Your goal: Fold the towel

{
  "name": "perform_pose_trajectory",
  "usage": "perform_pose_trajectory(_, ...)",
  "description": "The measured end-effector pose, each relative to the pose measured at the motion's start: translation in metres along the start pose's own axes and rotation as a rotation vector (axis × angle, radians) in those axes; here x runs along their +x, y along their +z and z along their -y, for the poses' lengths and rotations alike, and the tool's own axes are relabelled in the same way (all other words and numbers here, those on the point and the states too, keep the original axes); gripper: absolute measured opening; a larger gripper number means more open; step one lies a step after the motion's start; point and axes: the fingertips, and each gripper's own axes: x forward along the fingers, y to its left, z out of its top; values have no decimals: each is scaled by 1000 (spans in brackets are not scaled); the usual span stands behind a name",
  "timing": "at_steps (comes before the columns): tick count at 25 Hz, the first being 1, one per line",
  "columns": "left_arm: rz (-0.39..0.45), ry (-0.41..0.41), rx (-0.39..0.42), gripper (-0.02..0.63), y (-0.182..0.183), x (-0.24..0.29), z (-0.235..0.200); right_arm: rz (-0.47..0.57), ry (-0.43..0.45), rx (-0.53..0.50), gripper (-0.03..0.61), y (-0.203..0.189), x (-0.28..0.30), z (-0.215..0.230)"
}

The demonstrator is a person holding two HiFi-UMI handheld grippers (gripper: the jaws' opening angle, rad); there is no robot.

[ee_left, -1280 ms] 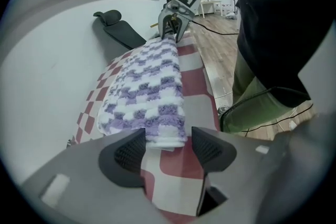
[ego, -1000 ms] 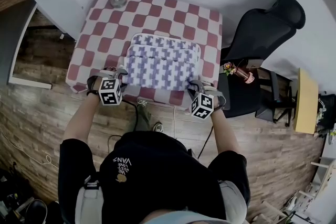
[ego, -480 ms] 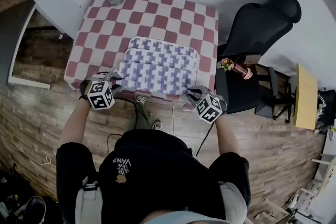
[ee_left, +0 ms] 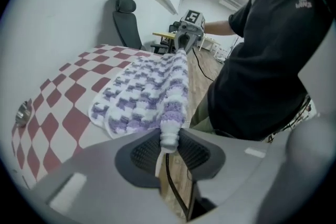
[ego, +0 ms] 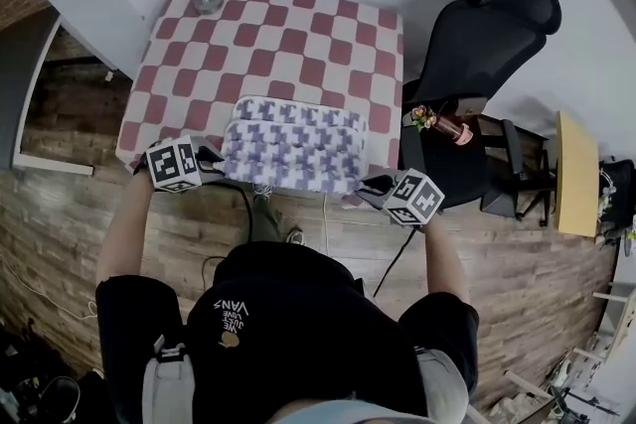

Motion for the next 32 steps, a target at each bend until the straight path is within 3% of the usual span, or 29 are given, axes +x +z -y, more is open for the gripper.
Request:
perform_pose_trajectory(5,75,-99,-118,97,20,-14,-42,57,146,179,60,21,-8,35)
perform_pose_trajectory(13,155,-155,-254,97,44,-16,-140,113,136,352,61,61,-6,126)
perform_pose_trajectory(16,162,-130,-331,97,39,-2,-162,95,111,405,64,62,6,150)
perform_pose_trajectory(27,36,0,-505,98,13,41,-183,54,-42,583,122,41,41,195)
perform_pose_trajectory(30,21,82,-504,116,11,41,-189,77,-85,623,184,34,40,201)
perform_pose_trajectory(32,36,137,-503,185,9,35,-195,105,-98,642,218,32,36,203)
